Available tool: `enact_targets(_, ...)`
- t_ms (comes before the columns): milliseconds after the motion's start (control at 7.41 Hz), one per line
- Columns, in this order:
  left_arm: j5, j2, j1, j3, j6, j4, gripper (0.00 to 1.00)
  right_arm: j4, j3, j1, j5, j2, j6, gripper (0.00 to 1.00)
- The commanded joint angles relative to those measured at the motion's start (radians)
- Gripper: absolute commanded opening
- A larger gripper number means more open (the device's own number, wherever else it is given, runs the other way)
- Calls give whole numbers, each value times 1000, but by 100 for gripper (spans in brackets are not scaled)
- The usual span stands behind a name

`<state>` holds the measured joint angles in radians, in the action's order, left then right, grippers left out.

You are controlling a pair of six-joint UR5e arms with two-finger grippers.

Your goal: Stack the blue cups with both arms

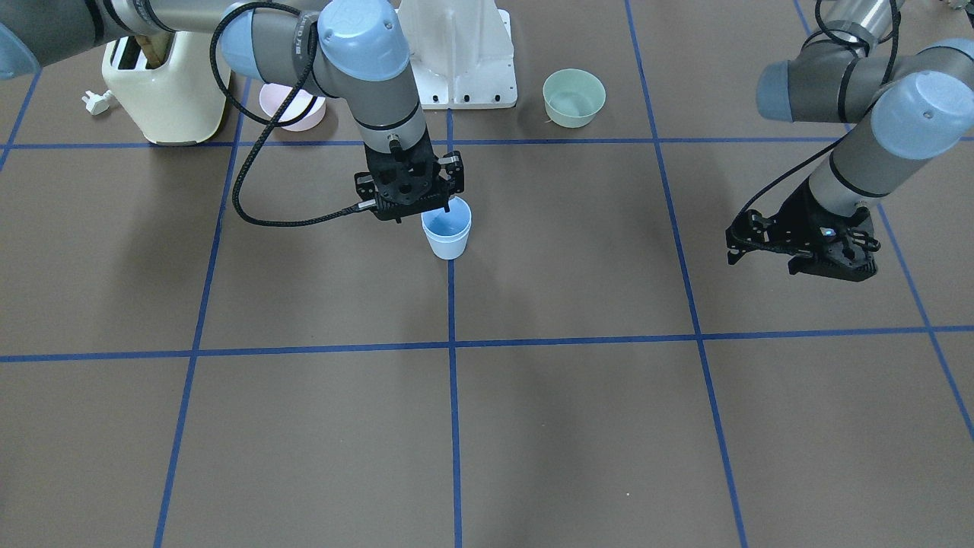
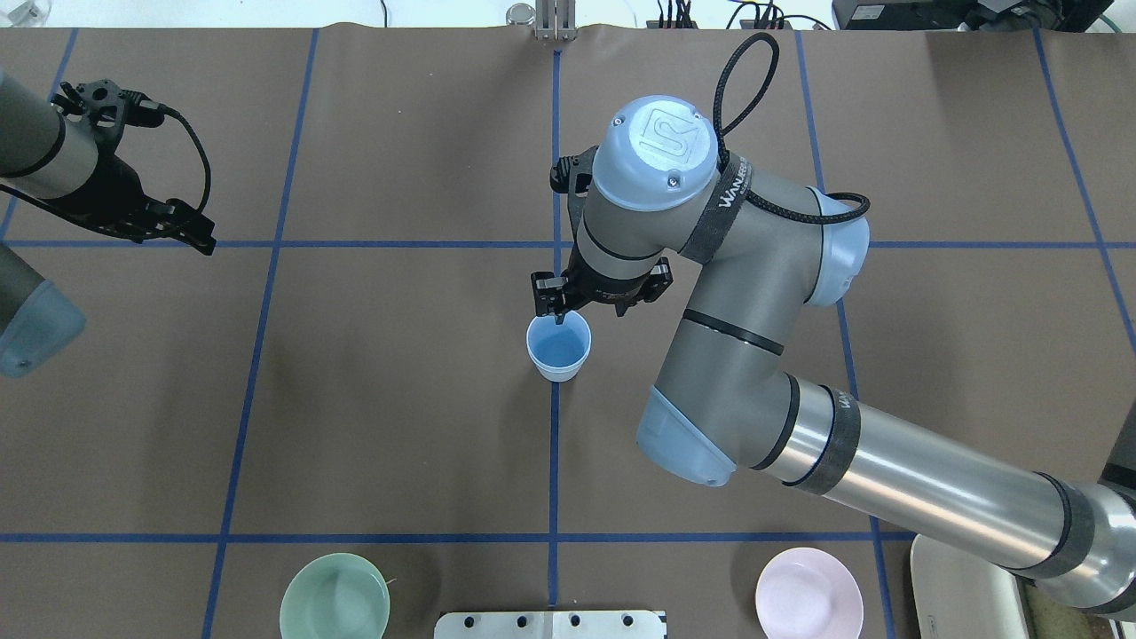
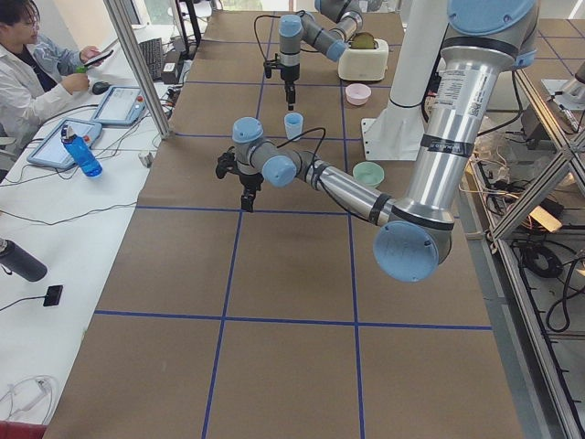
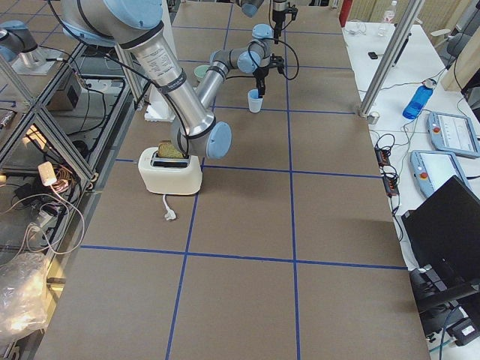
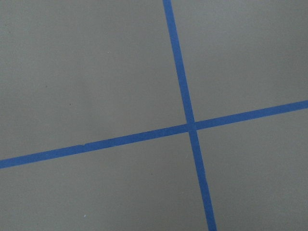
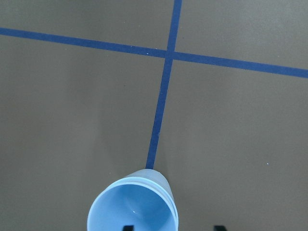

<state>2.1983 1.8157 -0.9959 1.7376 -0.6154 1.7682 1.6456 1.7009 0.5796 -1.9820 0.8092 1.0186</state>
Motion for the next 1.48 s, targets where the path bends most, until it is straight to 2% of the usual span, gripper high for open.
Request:
enact_targets(0, 85, 5, -33, -3, 6, -12, 97, -1, 78, 66, -17, 51, -3, 100)
enact_targets(270, 115, 16, -98, -7, 58, -47, 97, 2, 172, 200, -47, 183, -64, 100)
enact_targets(405, 127, 34, -143, -7, 157, -114, 98, -1, 181, 279, -49, 261, -95, 100)
enact_targets(675, 132, 82, -225, -6, 354, -278, 98, 0, 222, 461, -84, 350, -118, 100)
enact_targets(945, 133, 88, -275, -12, 469, -318, 98, 3, 171, 523, -94, 364, -181, 100)
enact_targets(1080, 135, 88, -321, -32, 571, -350, 99, 2, 169, 570, -107, 414, -198, 100)
enact_targets(1215, 135, 88, -383, -68, 653, -368, 99, 14, 166, 636, -115, 454, -347, 100)
enact_targets(1350, 144, 83, -442, -123, 760, -369, 99, 14, 161, 702, -179, 534, -552, 100)
